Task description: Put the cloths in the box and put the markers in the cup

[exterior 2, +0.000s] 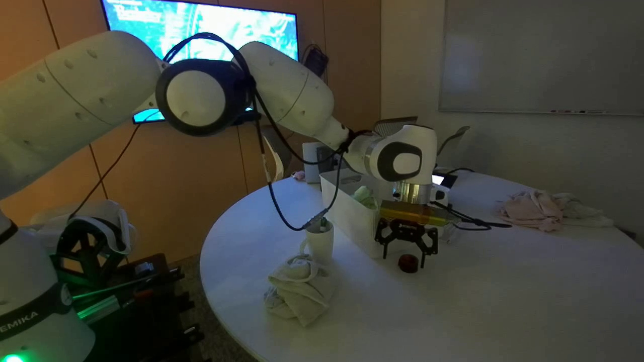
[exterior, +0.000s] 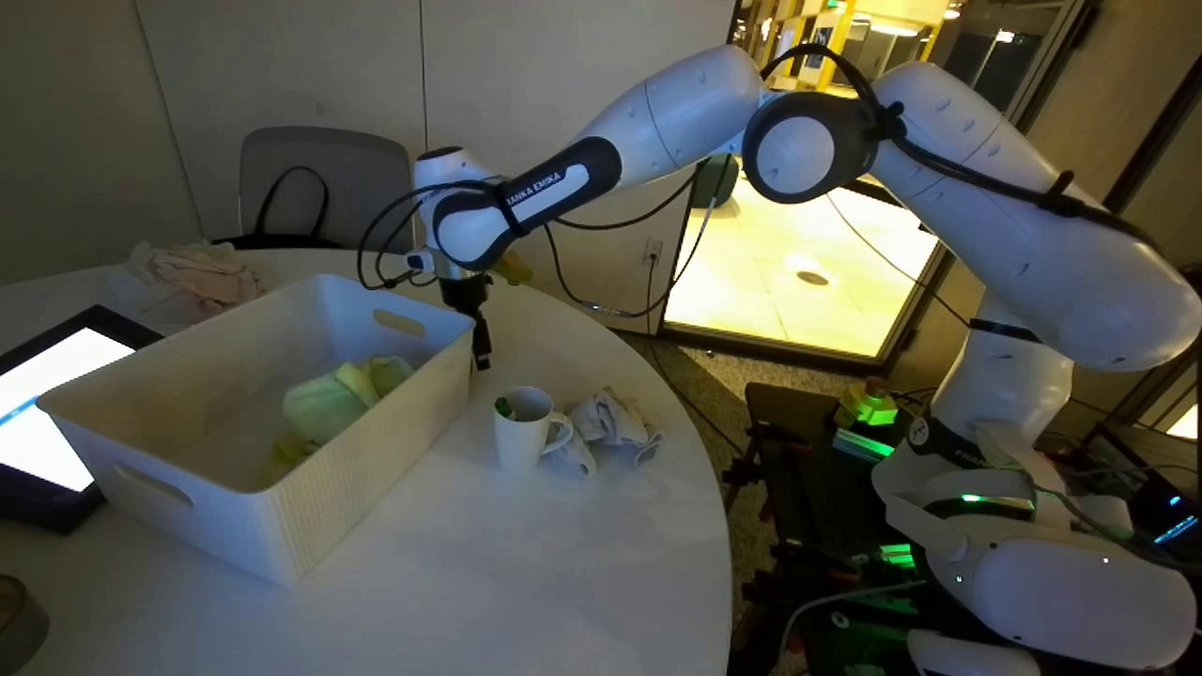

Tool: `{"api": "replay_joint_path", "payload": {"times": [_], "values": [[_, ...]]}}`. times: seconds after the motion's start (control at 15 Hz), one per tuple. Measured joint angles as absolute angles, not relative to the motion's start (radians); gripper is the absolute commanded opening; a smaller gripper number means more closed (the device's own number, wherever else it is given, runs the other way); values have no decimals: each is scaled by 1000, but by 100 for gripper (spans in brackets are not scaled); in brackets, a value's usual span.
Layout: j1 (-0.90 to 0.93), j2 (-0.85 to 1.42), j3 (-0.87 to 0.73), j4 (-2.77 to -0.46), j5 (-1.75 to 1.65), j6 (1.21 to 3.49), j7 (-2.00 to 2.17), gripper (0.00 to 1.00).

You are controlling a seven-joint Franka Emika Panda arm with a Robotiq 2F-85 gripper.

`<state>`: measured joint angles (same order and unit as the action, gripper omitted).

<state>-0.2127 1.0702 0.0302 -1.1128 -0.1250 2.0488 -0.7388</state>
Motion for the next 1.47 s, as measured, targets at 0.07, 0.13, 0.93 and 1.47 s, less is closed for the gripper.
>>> {"api": "replay_joint_path", "payload": {"times": [0.07, 0.13, 0.93, 1.47], "values": [[-212, 1079, 30, -1103, -125, 2046, -739, 100], [-212, 1088, 30, -1094, -125, 2045, -739, 100], [-212, 1156, 29, -995, -125, 2005, -737, 100], [-206, 1161, 31, -906, -125, 2005, -736, 100]]}}
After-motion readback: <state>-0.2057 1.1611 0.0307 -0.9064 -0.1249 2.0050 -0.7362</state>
